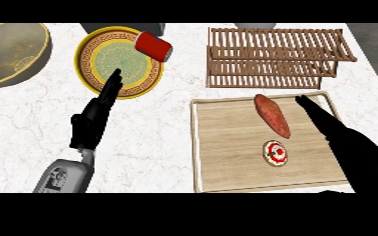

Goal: Pick the cupcake from the tray and place it in the tiered shelf

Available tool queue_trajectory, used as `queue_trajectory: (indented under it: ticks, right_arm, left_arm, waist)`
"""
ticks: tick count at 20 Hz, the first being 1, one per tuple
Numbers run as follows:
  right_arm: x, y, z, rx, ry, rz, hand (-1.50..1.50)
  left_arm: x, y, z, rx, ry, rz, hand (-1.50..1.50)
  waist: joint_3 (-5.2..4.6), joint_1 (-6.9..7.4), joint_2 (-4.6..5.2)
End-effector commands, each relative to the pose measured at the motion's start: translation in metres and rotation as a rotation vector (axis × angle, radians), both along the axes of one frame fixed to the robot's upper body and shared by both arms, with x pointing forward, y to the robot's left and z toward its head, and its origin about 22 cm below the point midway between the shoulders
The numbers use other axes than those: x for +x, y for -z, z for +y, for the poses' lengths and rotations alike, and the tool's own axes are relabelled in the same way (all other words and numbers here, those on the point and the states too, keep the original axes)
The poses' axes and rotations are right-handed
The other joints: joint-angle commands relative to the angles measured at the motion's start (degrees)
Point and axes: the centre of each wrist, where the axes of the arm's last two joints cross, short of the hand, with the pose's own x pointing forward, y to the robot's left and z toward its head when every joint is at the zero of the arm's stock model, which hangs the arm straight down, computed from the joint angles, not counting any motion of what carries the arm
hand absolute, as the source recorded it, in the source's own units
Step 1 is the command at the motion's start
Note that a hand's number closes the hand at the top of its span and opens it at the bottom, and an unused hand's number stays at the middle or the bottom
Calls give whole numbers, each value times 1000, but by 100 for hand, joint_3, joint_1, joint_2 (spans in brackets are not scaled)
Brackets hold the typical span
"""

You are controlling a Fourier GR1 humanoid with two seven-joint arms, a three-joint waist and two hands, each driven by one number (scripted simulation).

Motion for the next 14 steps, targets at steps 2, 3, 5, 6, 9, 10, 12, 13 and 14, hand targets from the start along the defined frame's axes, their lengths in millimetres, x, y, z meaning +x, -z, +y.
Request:
queue_trajectory:
  ticks: [2, 3, 5, 6, 9, 10, 12, 13, 14]
  right_arm:
    - [-3, 9, 10, -8, 29, 19, -150]
    - [3, 26, 26, -36, 13, 47, -150]
    - [6, 11, 5, -41, 37, 51, -150]
    - [16, 10, 9, -44, 37, 53, -150]
    - [1, 9, 6, -41, 45, 35, -150]
    - [13, 7, -6, -50, 39, 43, -150]
    - [10, 29, 10, -71, 19, 56, -150]
    - [18, 4, 12, -60, 38, 73, -150]
    - [7, 24, 16, -64, 41, 68, -150]
  left_arm:
    - [-11, 14, -4, -1, 4, -12, 0]
    - [-6, 10, -8, -11, 11, -13, 0]
    - [1, -3, 8, -5, -10, 6, 0]
    - [0, 3, -18, -3, -6, 2, 0]
    - [-5, 7, -5, -4, -13, -12, 0]
    - [-8, -8, -14, -7, -3, -21, 0]
    - [10, 0, 3, 2, -17, -7, 0]
    - [9, 0, -10, -6, -3, 7, 0]
    - [-7, -9, 11, 4, -1, 2, 0]
  waist:
    - [1, -7, 0]
    - [0, 6, 3]
    - [1, -8, 0]
    - [1, -3, 2]
    - [1, -13, -1]
    - [2, -2, -2]
    - [1, -17, 4]
    - [0, -6, 4]
    - [2, 4, -3]
